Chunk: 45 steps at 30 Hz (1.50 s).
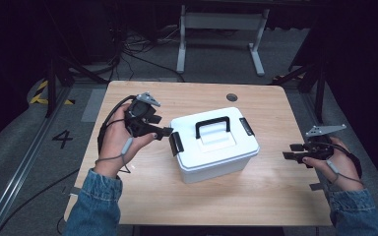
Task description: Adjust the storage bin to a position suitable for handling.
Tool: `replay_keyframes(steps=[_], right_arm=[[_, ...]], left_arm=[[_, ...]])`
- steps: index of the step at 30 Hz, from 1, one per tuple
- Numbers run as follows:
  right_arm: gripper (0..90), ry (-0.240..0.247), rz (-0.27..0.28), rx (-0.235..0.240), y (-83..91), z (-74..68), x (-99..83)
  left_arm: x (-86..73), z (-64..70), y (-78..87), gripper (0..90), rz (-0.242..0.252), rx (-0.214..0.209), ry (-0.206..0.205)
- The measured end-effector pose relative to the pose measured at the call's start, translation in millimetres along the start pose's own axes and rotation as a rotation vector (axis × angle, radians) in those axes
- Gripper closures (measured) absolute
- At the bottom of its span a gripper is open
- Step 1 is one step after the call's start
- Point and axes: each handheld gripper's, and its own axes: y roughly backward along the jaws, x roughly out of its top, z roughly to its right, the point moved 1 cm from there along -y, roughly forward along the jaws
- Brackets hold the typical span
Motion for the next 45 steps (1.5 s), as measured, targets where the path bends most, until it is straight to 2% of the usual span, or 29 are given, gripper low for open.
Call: replay_keyframes(steps=[9, 20, 26, 34, 40, 45], right_arm=[[47.9, -0.009, 0.002, -0.003, 3.2, -1.9, -4.8], [47.9, -0.008, 0.004, -0.006, 4.4, -2.7, -8.0], [47.9, 0.0, 0.004, -0.004, 2.9, -3.6, -7.9], [47.9, 0.007, 0.002, -0.002, 1.4, -4.9, -7.4], [47.9, 0.017, 0.002, 0.002, 0.6, -6.2, -6.8], [47.9, 0.021, 0.001, 0.003, -0.2, -6.5, -6.8]], left_arm=[[29.9, 10.5, -20.5, 41.1, 0.003, -0.036, -0.053], [52.1, 18.5, -49.6, 38.5, 0.015, -0.09, -0.11], [57.8, 20.2, -71.0, 38.5, 0.003, -0.118, -0.135], [62.7, 29.0, -95.6, 39.5, -0.018, -0.153, -0.161], [64.0, 31.7, -107.9, 44.9, -0.034, -0.172, -0.169], [63.9, 32.0, -111.7, 50.3, -0.061, -0.167, -0.178]])
